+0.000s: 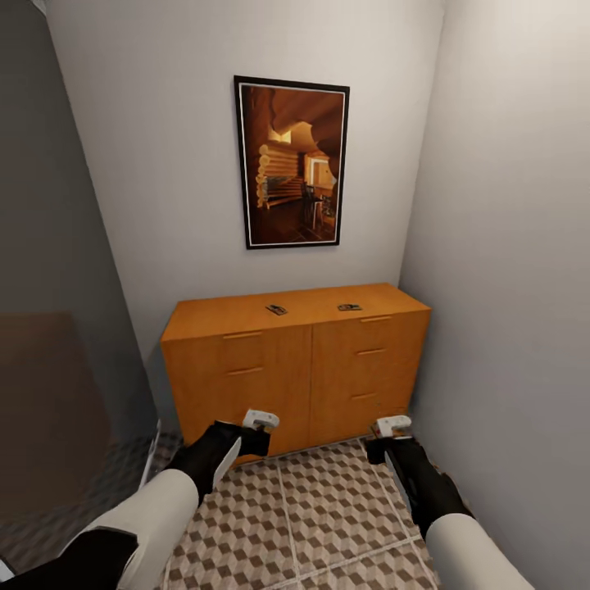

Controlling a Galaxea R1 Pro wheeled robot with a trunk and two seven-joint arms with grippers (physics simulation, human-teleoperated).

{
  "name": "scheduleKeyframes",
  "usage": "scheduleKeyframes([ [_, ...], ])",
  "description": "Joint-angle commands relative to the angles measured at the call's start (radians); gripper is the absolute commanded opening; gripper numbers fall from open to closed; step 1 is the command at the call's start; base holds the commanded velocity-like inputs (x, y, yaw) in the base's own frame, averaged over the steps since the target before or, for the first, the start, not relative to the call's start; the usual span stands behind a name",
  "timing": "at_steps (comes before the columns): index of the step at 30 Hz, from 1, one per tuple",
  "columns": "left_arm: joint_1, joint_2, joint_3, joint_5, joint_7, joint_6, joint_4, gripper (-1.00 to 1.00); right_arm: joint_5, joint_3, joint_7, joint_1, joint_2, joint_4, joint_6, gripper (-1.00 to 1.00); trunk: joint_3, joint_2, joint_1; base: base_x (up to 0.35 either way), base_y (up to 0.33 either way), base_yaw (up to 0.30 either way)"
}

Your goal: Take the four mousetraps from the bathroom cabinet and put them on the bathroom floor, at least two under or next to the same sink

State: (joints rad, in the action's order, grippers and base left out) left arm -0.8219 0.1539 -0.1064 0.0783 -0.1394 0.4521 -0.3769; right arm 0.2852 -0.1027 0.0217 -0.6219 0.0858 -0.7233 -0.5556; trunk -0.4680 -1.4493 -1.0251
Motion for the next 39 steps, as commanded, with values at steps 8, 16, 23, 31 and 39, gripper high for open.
scheduleKeyframes([
  [8, 0.0, -0.006, 0.001, -0.073, 0.01, -0.115, 0.105, -1.0, 0.003, -0.005, -0.008, 0.005, 0.007, 0.199, 0.182, -1.0, -0.001, -0.001, 0.0, -0.012, -0.002, 0.0],
  [16, 0.0, -0.007, 0.002, -0.158, 0.015, -0.329, 0.334, -1.0, 0.003, -0.005, -0.046, 0.005, 0.009, 0.385, 0.346, -1.0, -0.001, -0.001, 0.0, 0.0, 0.0, 0.0],
  [23, 0.069, -0.008, 0.002, -0.177, 0.085, -0.381, 0.37, -1.0, 0.003, -0.005, -0.08, 0.005, 0.009, 0.465, 0.462, -1.0, -0.001, -0.001, 0.0, 0.0, 0.0, 0.0],
  [31, 0.094, -0.006, 0.002, -0.179, 0.144, -0.388, 0.372, -1.0, 0.008, -0.004, -0.102, 0.005, 0.009, 0.479, 0.486, -1.0, -0.001, -0.001, 0.0, 0.0, 0.0, 0.0],
  [39, 0.127, -0.008, 0.002, -0.179, 0.148, -0.427, 0.373, -1.0, 0.005, -0.003, -0.128, 0.005, 0.01, 0.48, 0.453, -1.0, -0.001, -0.001, 0.0, 0.0, 0.0, 0.0],
])
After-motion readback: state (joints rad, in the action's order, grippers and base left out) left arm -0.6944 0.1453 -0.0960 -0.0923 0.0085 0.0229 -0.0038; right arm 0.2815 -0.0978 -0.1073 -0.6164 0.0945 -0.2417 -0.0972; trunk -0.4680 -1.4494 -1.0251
